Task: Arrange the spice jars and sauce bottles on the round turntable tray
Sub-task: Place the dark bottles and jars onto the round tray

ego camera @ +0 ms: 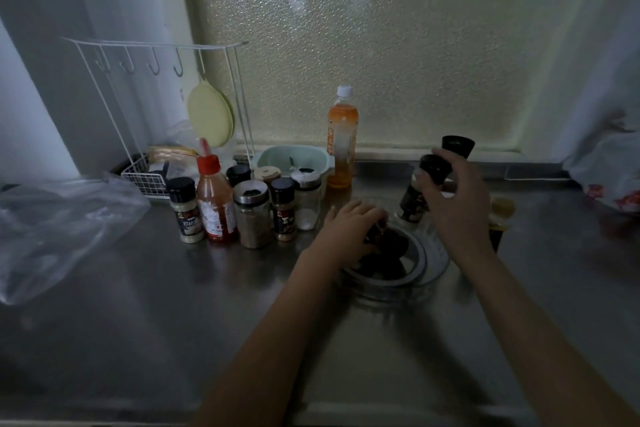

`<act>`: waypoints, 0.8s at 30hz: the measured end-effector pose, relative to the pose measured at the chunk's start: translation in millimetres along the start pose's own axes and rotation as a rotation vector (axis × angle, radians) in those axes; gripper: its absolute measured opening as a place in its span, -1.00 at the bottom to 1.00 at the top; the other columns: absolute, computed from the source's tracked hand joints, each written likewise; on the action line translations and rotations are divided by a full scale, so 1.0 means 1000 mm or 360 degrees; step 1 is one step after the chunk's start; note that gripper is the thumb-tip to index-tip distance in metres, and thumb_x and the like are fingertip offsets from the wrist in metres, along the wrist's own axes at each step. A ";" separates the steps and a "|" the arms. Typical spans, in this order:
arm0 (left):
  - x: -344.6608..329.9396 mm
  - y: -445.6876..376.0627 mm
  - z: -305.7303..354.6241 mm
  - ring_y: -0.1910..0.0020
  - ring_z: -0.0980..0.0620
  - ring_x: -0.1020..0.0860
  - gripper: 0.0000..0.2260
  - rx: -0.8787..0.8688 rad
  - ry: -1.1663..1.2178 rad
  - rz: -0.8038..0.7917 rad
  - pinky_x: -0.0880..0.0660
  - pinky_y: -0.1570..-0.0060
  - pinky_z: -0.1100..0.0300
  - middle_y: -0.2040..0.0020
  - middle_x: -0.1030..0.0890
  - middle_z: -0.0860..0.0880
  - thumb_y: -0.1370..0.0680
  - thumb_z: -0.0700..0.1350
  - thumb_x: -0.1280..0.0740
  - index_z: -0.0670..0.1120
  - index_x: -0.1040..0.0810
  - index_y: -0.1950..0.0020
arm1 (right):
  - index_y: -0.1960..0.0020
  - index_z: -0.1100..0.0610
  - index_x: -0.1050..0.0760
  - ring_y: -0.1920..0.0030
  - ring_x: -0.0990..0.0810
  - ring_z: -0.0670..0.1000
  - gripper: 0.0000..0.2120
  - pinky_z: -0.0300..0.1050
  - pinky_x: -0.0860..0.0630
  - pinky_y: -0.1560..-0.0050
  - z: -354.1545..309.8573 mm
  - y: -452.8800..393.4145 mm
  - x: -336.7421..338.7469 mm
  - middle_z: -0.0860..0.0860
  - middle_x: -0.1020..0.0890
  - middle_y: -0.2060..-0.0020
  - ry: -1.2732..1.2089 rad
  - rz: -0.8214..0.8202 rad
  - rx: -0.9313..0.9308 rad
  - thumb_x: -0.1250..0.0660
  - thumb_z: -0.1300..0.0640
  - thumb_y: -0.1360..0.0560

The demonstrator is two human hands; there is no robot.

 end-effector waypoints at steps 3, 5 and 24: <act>0.001 0.006 -0.005 -0.40 -0.17 -0.25 -0.57 0.0061 -0.0083 0.0069 -0.22 -0.35 -0.30 -0.40 -0.36 -0.06 -0.48 -0.10 -0.35 0.03 -0.32 -0.32 | -0.30 0.10 -0.45 -0.13 -0.52 0.00 -0.62 -0.20 -0.45 -0.03 0.010 0.002 -0.010 0.08 -0.54 -0.19 -0.0010 -0.0091 -0.0057 -0.34 0.04 -0.51; 0.006 0.007 -0.008 -0.27 -0.24 -0.39 -0.63 0.0106 -0.0071 0.0159 -0.36 -0.25 -0.20 -0.31 -0.41 -0.13 -0.51 -0.12 -0.32 -0.04 -0.33 -0.28 | -0.31 0.09 -0.44 -0.16 -0.52 0.05 -0.61 -0.11 -0.49 -0.09 0.014 0.002 -0.008 0.09 -0.53 -0.20 0.0016 -0.0079 -0.0064 -0.33 0.03 -0.52; 0.022 0.025 -0.021 -0.14 -0.12 -0.49 -0.65 0.0343 0.0763 0.0478 -0.44 -0.07 0.05 -0.17 -0.45 -0.15 -0.49 -0.10 -0.37 -0.19 -0.33 -0.16 | -0.41 -0.05 -0.31 -0.18 -0.52 -0.01 -0.55 -0.05 -0.51 -0.17 0.033 0.030 -0.028 -0.08 -0.49 -0.17 -0.0081 -0.0378 -0.0107 -0.29 0.04 -0.54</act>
Point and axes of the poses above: each hand's wrist, its own y-axis away from the middle knuckle, its own x-axis out of the back of the hand, z = x × y, the point moved 7 cm from there along -y, towards the middle knuckle
